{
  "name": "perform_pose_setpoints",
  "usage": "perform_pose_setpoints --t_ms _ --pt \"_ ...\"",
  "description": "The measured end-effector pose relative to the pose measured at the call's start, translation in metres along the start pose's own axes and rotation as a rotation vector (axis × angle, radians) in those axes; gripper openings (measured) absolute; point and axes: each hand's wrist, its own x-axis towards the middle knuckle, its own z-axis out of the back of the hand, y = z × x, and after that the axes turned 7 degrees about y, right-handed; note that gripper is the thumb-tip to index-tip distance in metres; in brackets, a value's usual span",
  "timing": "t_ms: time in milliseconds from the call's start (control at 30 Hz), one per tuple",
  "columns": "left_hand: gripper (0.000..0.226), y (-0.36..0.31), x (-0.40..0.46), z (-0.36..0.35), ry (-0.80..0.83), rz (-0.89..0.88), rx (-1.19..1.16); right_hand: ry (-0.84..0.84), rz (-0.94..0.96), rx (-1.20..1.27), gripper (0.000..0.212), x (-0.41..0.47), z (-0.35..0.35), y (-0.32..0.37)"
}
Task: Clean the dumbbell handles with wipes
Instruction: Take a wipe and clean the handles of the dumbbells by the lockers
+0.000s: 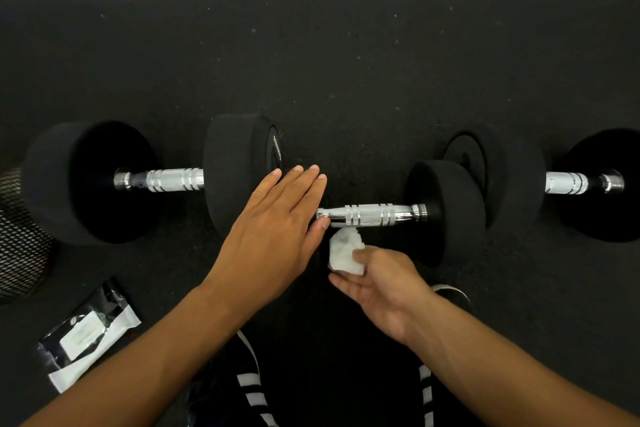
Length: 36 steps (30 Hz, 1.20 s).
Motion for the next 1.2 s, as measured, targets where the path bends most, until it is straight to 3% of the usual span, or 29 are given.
perform_pose_setpoints --t_ms 167,367,567,1067,1200 --pt "0.057 0.0 0.0 -0.002 -0.014 0.0 -0.012 -0.029 0.047 0.037 0.019 0.007 0.009 0.003" --pt "0.056 -0.001 0.0 -0.003 -0.034 0.006 -0.022 0.003 0.172 0.166 0.024 0.005 0.007 0.01" --pt "0.055 -0.004 0.001 -0.003 -0.045 0.013 -0.022 0.09 0.102 0.055 0.029 0.004 -0.018 -0.004" --pt "0.057 0.0 -0.001 0.002 0.001 0.001 -0.027 -0.118 0.154 0.257 0.029 -0.009 0.006 0.025" --pt "0.057 -0.002 -0.001 0.002 -0.013 0.004 -0.046 -0.012 0.06 0.134 0.035 -0.013 -0.003 0.022"
